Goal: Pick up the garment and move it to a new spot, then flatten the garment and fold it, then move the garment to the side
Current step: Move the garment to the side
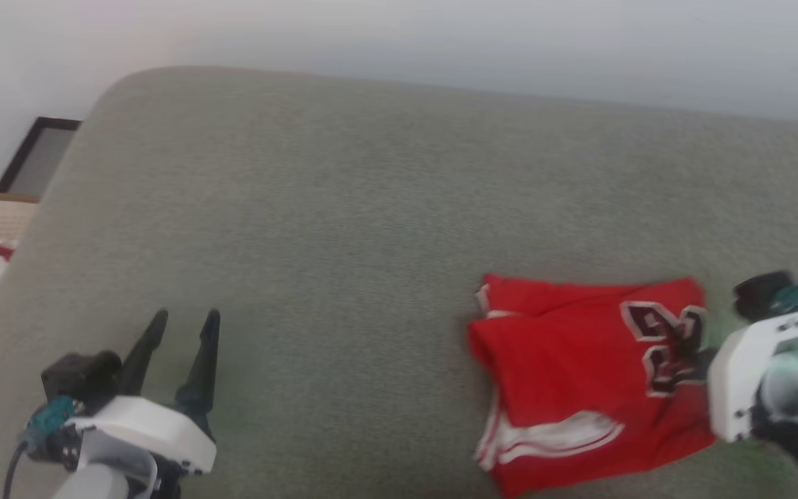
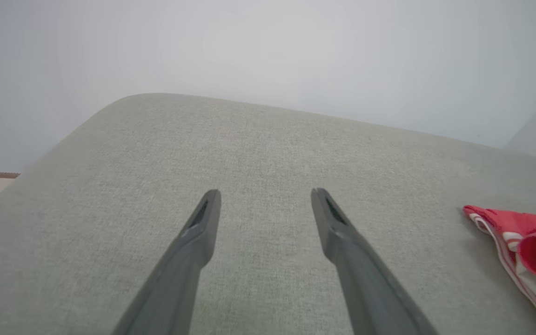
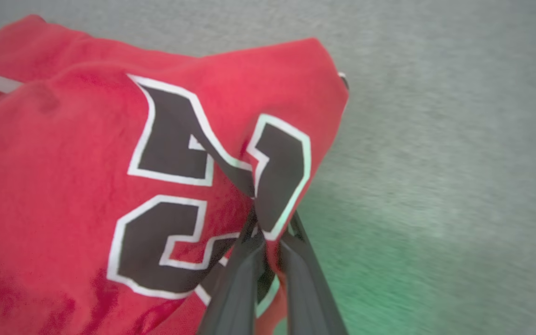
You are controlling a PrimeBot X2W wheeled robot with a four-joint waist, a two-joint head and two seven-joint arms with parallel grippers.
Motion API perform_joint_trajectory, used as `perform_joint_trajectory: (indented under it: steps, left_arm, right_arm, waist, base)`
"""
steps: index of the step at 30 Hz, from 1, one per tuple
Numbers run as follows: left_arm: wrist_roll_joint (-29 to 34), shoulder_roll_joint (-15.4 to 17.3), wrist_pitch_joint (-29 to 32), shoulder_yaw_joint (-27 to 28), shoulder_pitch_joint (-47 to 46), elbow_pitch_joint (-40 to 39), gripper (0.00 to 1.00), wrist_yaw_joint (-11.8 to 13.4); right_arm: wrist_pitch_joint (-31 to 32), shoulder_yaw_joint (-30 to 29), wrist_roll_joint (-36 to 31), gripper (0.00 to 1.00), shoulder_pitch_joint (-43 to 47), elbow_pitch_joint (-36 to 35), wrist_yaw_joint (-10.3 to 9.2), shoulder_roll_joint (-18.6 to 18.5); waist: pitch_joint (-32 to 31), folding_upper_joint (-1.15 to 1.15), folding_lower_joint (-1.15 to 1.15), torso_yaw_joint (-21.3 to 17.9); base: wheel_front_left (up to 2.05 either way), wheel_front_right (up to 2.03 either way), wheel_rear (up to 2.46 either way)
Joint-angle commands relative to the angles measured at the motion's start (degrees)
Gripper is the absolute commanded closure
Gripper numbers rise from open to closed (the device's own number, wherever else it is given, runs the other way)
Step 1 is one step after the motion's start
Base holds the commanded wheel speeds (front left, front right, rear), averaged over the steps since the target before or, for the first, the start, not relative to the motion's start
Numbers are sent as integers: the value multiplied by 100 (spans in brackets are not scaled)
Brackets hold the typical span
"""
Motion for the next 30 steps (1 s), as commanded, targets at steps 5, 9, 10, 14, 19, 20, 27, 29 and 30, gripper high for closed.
perform_joint_trajectory:
  steps: [5, 9, 10, 14, 19, 20, 27, 29, 30]
  left_arm:
    - [139, -1, -20, -38, -363, 20, 0, -64]
    - [198, -43, -2, -122, -568, 67, 0, -109]
    - [214, -60, 4, -145, -622, 83, 0, -119]
    - [309, -118, 22, -250, -871, 145, 0, -172]
    - [398, -147, 66, -357, -1160, 235, 0, -249]
    - [423, -167, 64, -381, -1237, 258, 0, -267]
    - [547, -201, 142, -531, -1749, 355, 0, -374]
    - [591, -193, 200, -570, -1906, 386, 0, -420]
    - [595, -196, 202, -587, -1970, 398, 0, -443]
  right_arm:
    - [-21, -220, -58, 100, -358, -21, -16, -373]
    - [-127, -328, 6, 100, -637, -18, -15, -573]
    - [-147, -338, 23, 100, -703, -3, -16, -643]
    - [-223, -375, 68, 100, -965, 88, -16, -889]
    - [-353, -382, 78, 100, -1252, 248, -15, -1107]
    - [-402, -381, 93, 100, -1324, 280, -15, -1146]
    - [-714, -345, 107, 100, -1832, 641, -15, -1409]
    - [-830, -320, 60, 100, -1962, 755, -16, -1497]
    - [-903, -341, 73, 100, -2030, 829, -16, -1527]
  waist:
    - [172, 0, 0, -421]
    - [282, 0, 0, -713]
    - [314, 0, 0, -789]
    - [446, 0, 0, -1074]
    - [610, 0, 0, -1341]
    - [653, 0, 0, -1405]
    - [1004, 0, 0, -1837]
    - [1108, 0, 0, -1929]
    - [1164, 0, 0, -1979]
  base:
    - [0, 0, 0]
    - [0, 0, 0]
    - [0, 0, 0]
    - [0, 0, 0]
    - [0, 0, 0]
    - [0, 0, 0]
    - [0, 0, 0]
    - [0, 0, 0]
    - [0, 0, 0]
